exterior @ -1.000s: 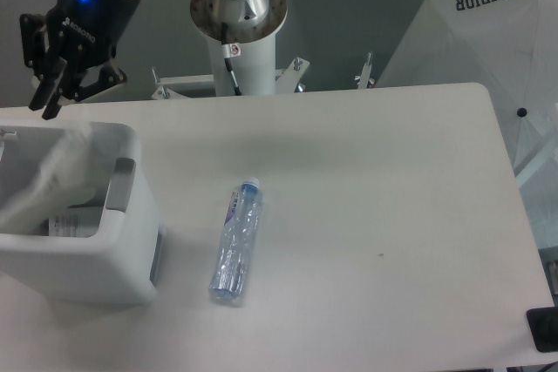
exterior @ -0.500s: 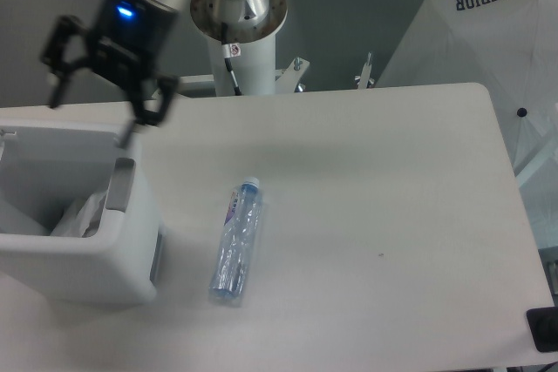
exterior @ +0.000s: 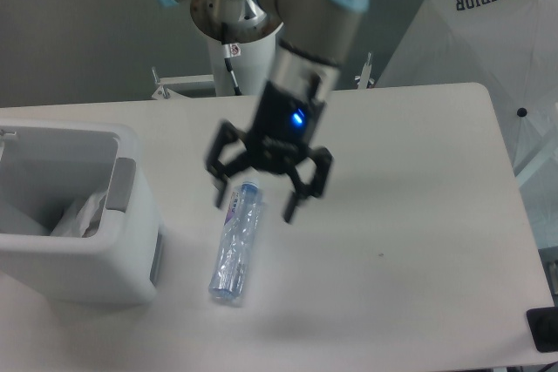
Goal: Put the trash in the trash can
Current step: 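Move the gripper over the clear water bottle and lower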
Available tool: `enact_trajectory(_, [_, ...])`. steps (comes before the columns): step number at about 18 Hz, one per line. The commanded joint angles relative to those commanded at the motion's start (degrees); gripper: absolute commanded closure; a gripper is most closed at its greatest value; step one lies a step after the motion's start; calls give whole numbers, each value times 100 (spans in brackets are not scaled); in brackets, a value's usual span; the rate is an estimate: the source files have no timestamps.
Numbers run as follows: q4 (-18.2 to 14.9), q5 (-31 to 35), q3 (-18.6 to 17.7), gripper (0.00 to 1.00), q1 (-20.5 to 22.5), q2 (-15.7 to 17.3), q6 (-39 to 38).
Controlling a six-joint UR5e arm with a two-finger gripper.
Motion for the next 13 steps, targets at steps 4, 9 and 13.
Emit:
enact_trajectory(4, [0,184,-52,0,-36,-185,88])
enact_trajectory(9, [18,1046,0,0,-414,-624,246])
enact_trajectory(13, [0,1319,35,0,-633,-765,290])
